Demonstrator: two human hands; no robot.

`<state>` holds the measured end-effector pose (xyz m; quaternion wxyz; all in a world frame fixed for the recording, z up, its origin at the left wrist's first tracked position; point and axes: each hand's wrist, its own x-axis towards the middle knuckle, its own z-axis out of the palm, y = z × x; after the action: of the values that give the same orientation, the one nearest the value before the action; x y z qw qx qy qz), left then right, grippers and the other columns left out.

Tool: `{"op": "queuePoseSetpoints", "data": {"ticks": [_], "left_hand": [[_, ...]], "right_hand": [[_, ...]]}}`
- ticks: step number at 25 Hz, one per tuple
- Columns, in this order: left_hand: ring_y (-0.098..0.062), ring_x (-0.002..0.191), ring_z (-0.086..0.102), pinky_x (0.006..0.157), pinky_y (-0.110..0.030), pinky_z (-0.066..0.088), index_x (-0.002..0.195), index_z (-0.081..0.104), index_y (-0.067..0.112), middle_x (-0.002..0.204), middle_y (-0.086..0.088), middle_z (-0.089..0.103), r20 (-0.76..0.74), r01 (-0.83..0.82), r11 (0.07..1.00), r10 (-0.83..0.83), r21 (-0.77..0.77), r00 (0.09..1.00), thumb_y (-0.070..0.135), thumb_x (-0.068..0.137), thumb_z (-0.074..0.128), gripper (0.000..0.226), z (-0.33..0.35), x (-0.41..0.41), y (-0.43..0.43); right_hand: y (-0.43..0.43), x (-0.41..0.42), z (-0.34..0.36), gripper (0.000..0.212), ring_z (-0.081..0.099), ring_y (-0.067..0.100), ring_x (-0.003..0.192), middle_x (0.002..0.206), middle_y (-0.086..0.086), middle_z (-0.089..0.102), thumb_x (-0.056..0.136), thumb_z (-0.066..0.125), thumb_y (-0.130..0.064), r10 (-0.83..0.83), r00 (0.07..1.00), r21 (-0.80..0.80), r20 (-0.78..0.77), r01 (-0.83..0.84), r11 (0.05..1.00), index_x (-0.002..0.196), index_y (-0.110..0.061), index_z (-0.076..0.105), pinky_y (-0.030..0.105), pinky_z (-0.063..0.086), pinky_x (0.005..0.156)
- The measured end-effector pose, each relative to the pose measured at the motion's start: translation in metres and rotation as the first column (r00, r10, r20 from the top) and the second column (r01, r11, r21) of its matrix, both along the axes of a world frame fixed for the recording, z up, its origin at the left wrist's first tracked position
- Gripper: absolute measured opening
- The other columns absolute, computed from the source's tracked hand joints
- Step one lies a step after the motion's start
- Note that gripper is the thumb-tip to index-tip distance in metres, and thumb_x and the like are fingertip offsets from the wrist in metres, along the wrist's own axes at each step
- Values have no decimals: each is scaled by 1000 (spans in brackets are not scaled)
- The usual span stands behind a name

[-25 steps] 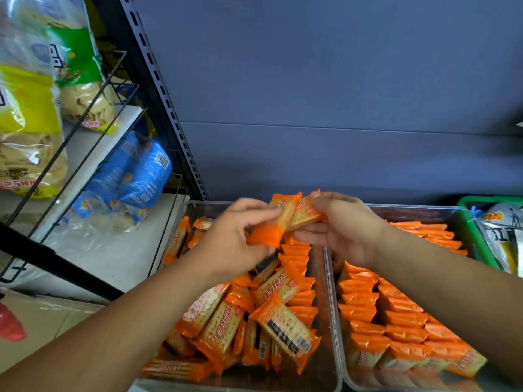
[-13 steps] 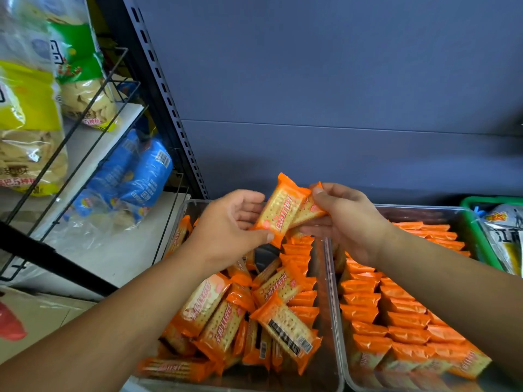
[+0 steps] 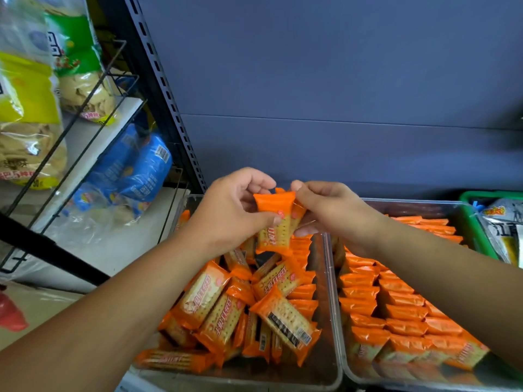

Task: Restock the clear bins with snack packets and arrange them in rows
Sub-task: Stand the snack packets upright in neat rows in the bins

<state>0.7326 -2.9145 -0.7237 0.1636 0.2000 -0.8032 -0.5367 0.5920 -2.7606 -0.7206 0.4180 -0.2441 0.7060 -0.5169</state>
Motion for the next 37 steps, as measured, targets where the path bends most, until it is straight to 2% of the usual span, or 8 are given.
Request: {"op": "queuePoseSetpoints", "data": {"ticks": [3,7,9,12,19,27,33,37], "left_hand": [[-15,81,73,73,-30,63,107,70,29,97,9,75,-1,-6,998,6,-60,1000,13,68,97,49,-1,-5,4],[-11,92,75,81,-30,63,125,62,24,118,8,68,0,-24,999,24,49,1000,5,81,86,54,-9,-14,10],[-11,93,73,88,-35,62,122,62,24,114,7,67,228,37,997,-21,-69,973,14,86,84,43,-25,-11,6],[-9,98,69,93,-42,60,112,66,31,105,11,69,657,420,904,-270,-79,704,34,80,89,40,-56,-1,13],[-8,86,67,82,-34,61,105,63,33,93,12,68,630,438,898,-360,35,688,35,80,90,37,-63,-5,18],[-14,71,68,70,-40,60,86,65,21,80,2,71,263,-249,945,300,-212,917,29,82,85,22,-11,33,-50],[-16,83,72,81,-49,62,97,63,29,89,2,74,246,-331,930,362,-158,899,28,78,83,27,-16,46,-61],[-15,83,74,80,-49,63,94,65,29,88,4,75,287,-169,978,197,-119,937,22,79,83,25,-26,35,-53]], "right_hand": [[4,-5,5,54,77,32,97,101,14,79,89,65,-57,88,996,-2,27,-88,996,113,-10,73,44,63,88],[12,-11,-5,31,78,21,87,93,2,80,84,85,-34,40,965,39,-259,-31,999,109,-20,73,48,65,83],[18,-13,-9,30,77,16,83,93,0,78,87,82,-36,-89,931,-12,-353,91,996,111,-22,70,46,65,79],[24,-16,-14,46,75,9,88,104,-5,74,91,76,-43,-76,905,-3,-418,82,997,130,-26,60,36,65,80],[20,-17,-13,33,72,6,92,105,-7,72,102,61,-42,-103,918,-57,-382,88,994,133,-32,58,25,62,76],[-17,-5,-6,47,71,5,95,114,-11,68,94,75,-36,-94,891,-51,-444,80,995,137,-31,58,24,61,82],[-68,10,-35,53,64,19,113,127,-2,66,95,72,-43,278,703,265,-654,-130,955,142,-26,54,35,56,93],[-65,-1,-55,47,56,23,122,128,-4,63,93,69,-48,450,353,434,-820,-128,892,135,-28,58,40,44,104]]}}
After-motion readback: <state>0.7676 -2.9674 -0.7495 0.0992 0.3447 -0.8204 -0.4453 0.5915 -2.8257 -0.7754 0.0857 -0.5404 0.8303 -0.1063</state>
